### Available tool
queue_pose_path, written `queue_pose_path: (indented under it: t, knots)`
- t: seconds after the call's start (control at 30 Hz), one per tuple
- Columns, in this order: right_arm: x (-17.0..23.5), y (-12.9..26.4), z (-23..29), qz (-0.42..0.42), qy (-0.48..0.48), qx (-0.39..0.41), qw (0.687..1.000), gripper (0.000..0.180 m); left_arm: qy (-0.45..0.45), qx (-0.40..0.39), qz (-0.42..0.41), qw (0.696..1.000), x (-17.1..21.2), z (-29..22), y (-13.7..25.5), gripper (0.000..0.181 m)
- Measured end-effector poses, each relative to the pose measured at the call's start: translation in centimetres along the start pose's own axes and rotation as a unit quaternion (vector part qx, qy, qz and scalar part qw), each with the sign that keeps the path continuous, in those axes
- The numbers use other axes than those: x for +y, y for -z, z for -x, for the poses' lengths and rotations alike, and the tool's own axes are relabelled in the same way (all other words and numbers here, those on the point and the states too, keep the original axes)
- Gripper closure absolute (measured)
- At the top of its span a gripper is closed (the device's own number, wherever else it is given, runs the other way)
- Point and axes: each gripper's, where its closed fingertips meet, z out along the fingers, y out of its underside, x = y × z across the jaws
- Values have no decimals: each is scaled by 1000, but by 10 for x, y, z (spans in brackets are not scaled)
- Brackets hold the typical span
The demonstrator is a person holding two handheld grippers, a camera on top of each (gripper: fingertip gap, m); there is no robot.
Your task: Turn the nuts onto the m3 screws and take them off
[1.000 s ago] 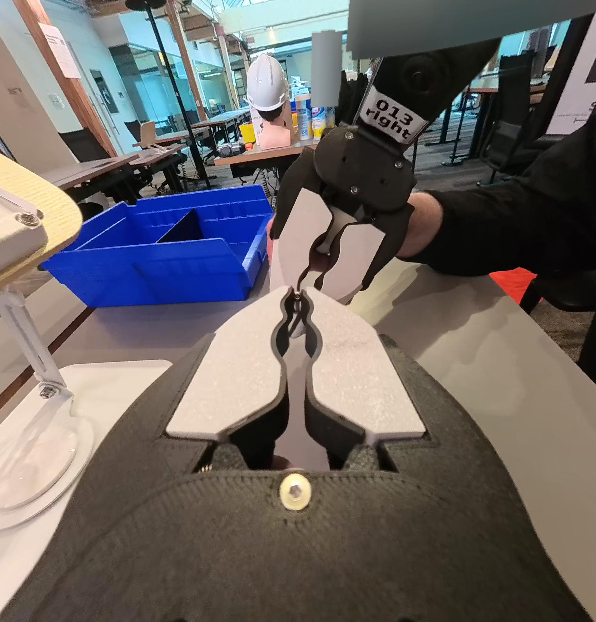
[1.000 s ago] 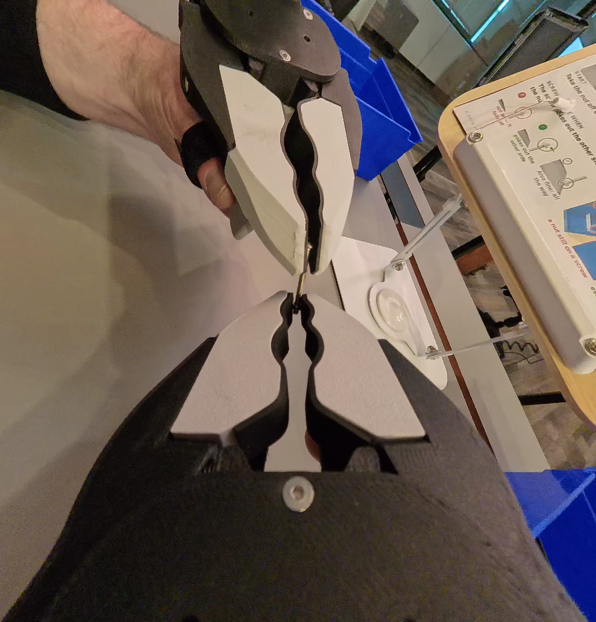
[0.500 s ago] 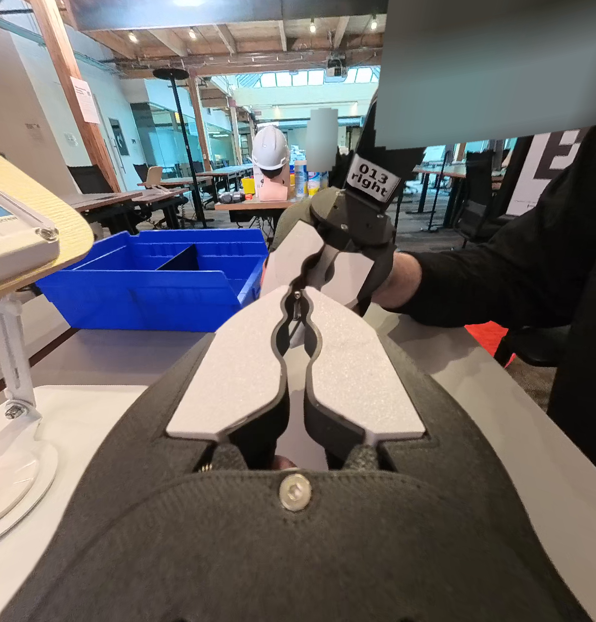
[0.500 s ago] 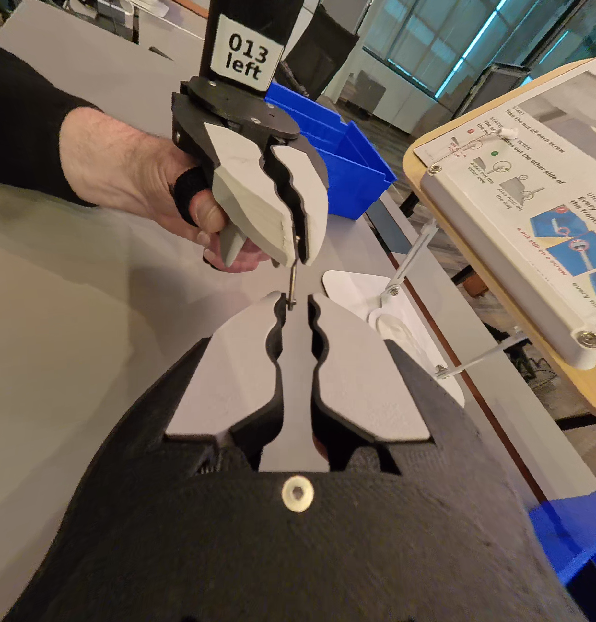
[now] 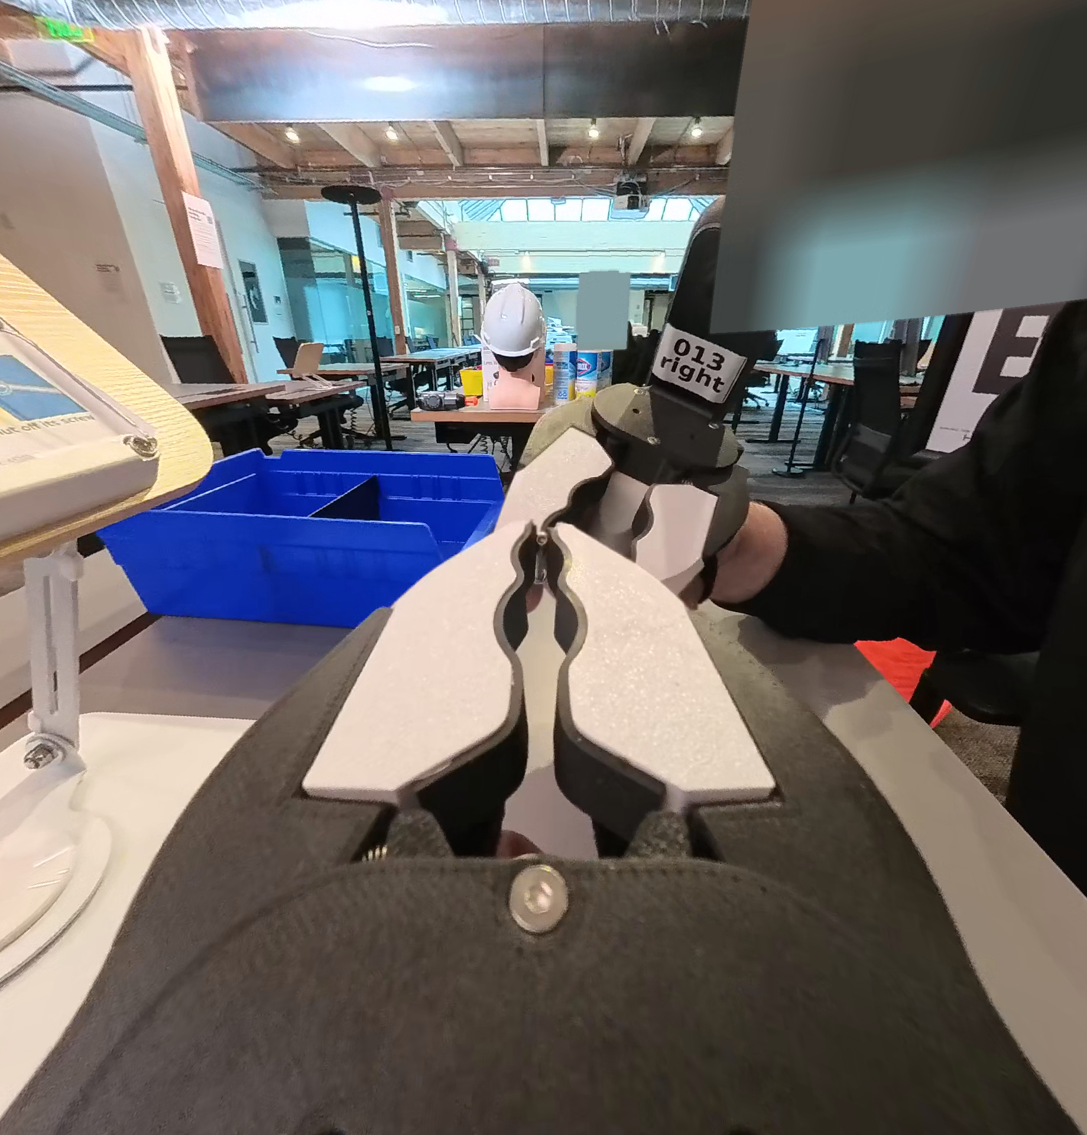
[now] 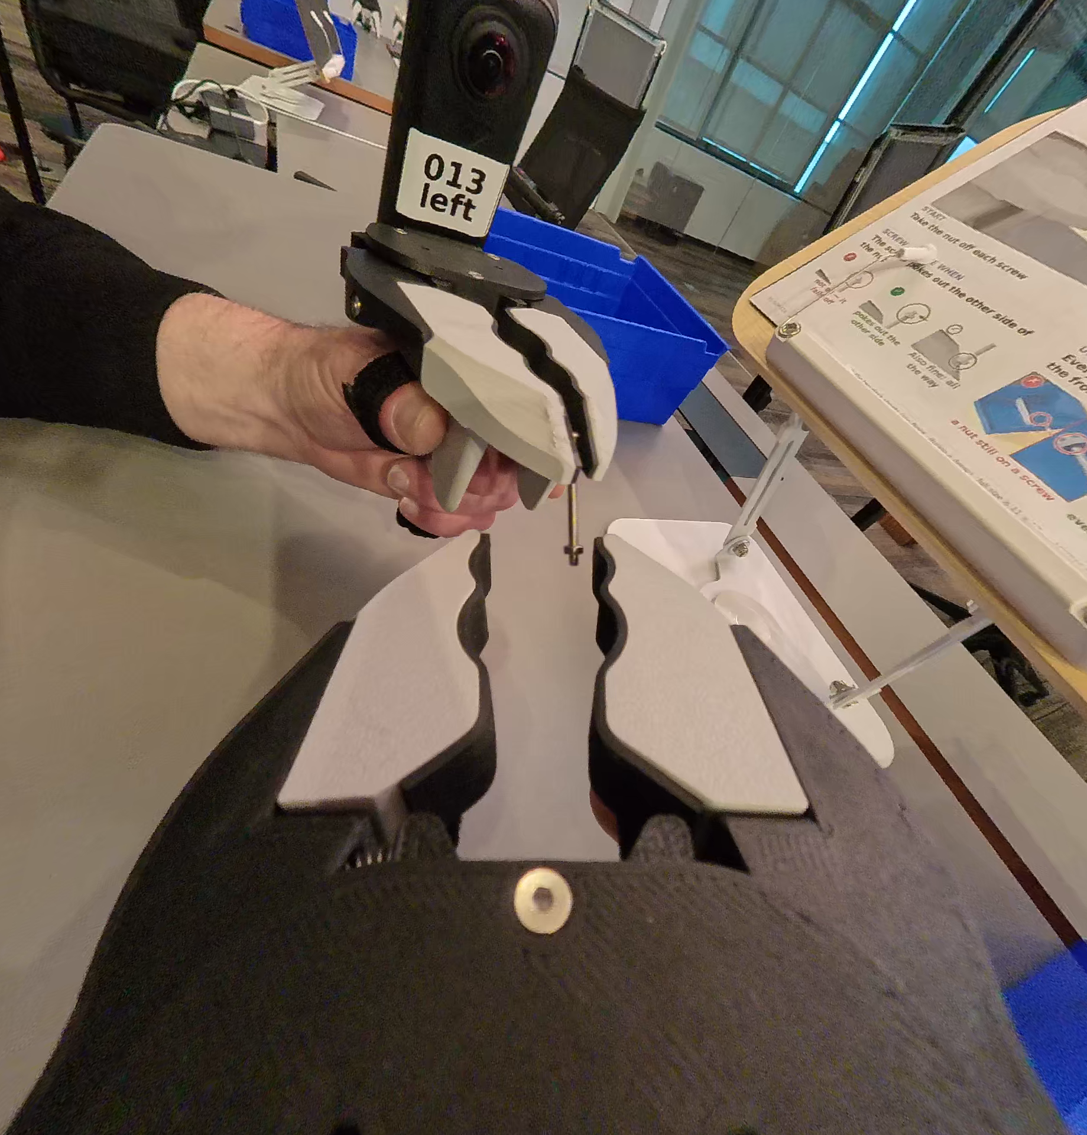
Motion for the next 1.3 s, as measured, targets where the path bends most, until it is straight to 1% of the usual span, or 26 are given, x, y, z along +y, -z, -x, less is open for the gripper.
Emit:
queue_pose_path:
  t: [0.13,0.17,0.23,0.27,0.3,0.33,0.37,0.4,0.47,0.6,0.77,0.8,0.83,0.87,0.9,0.97,1.1,1.17,1.3]
  knots:
    - [-3,3,3,-3,-2,-13,1000,149,-7,-10,0,1000,-1,3,2,178]
    - [-7,7,2,-11,6,-12,1000,153,-8,-12,-2,1000,-3,3,3,178]
    - [-17,18,6,-41,-1,-42,998,174,-8,-26,-3,1000,-5,7,5,178]
    - [-22,22,6,-54,-14,-52,997,175,-4,-21,-5,1000,-5,7,5,178]
    - [-23,24,3,-58,-16,-48,997,174,-1,-20,-12,1000,-7,7,6,178]
    - [-20,24,-2,-55,-16,-33,998,169,1,-19,-14,1000,-8,7,6,178]
    - [-17,22,-7,-49,-18,-18,998,160,-2,-16,-11,1000,-8,6,6,178]
    - [-14,20,-9,-43,-21,-12,999,153,-5,-15,-8,1000,-7,5,5,178]
    - [-10,14,-5,-31,-19,-15,999,144,-2,-8,-8,1000,-7,2,3,178]
    - [-7,5,4,-20,-7,-24,999,142,-2,-6,-7,1000,-6,0,1,178]
    - [-8,7,7,-21,-2,-31,999,146,-8,-12,-3,1000,-6,1,2,178]
    - [-11,11,6,-27,2,-33,999,152,-9,-14,-1,1000,-6,1,3,178]
    - [-16,17,10,-43,2,-56,998,172,-12,-28,3,1000,-5,6,3,178]
    - [-23,21,9,-63,-13,-62,996,172,-7,-24,1,1000,-6,6,4,178]
    - [-24,22,5,-66,-24,-53,996,167,1,-19,-6,1000,-6,6,5,178]
    - [-14,17,-2,-38,-17,-29,999,153,3,-20,-10,1000,-7,7,5,178]
    - [-5,6,1,-21,-14,-23,999,141,2,-8,-8,1000,-7,1,1,178]
    - [-4,2,4,-14,-13,-24,1000,138,2,-4,-7,1000,-6,-1,-1,178]
    - [-4,0,8,-13,-12,-32,999,139,0,-9,-6,1000,-6,0,-1,178]
